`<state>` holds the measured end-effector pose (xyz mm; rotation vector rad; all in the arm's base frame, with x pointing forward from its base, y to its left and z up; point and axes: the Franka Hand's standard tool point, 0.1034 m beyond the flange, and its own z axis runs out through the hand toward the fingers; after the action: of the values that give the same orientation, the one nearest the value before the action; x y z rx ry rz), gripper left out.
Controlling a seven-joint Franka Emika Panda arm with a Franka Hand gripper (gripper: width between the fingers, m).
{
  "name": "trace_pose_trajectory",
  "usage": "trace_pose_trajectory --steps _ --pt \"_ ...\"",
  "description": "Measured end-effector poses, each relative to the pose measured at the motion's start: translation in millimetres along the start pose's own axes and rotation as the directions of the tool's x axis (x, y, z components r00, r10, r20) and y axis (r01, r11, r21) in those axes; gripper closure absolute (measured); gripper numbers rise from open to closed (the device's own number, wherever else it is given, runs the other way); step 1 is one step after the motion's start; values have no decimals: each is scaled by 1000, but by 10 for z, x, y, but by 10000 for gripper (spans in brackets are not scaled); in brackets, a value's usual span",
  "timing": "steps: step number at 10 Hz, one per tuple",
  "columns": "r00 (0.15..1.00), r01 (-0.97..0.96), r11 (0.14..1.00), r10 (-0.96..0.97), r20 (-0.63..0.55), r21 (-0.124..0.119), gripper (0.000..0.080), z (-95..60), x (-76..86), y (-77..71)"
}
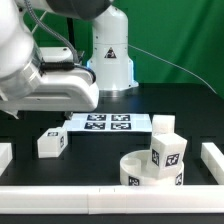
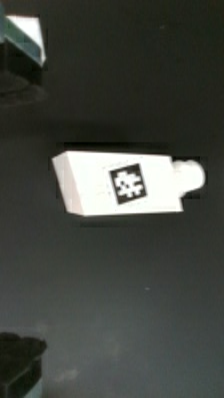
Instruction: Assemble stool
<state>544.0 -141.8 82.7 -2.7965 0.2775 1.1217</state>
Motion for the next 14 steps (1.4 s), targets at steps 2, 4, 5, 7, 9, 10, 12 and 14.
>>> trace_pose_trajectory --steps 2,4,5,7,9,10,12,14 --pt "1000 -5 1000 5 8 2 151 28 0 22" --pt "997 -20 1000 18 70 23 151 263 9 78" --pt "994 -18 999 15 106 30 151 388 15 51" --pt "990 -18 999 13 138 34 151 500 24 14" --pt "991 -20 999 15 135 36 151 491 25 33" --pt "991 -21 999 15 135 37 151 491 25 37" --pt "991 -22 999 17 135 37 151 503 28 44" --pt "990 -41 999 36 136 31 151 695 113 21"
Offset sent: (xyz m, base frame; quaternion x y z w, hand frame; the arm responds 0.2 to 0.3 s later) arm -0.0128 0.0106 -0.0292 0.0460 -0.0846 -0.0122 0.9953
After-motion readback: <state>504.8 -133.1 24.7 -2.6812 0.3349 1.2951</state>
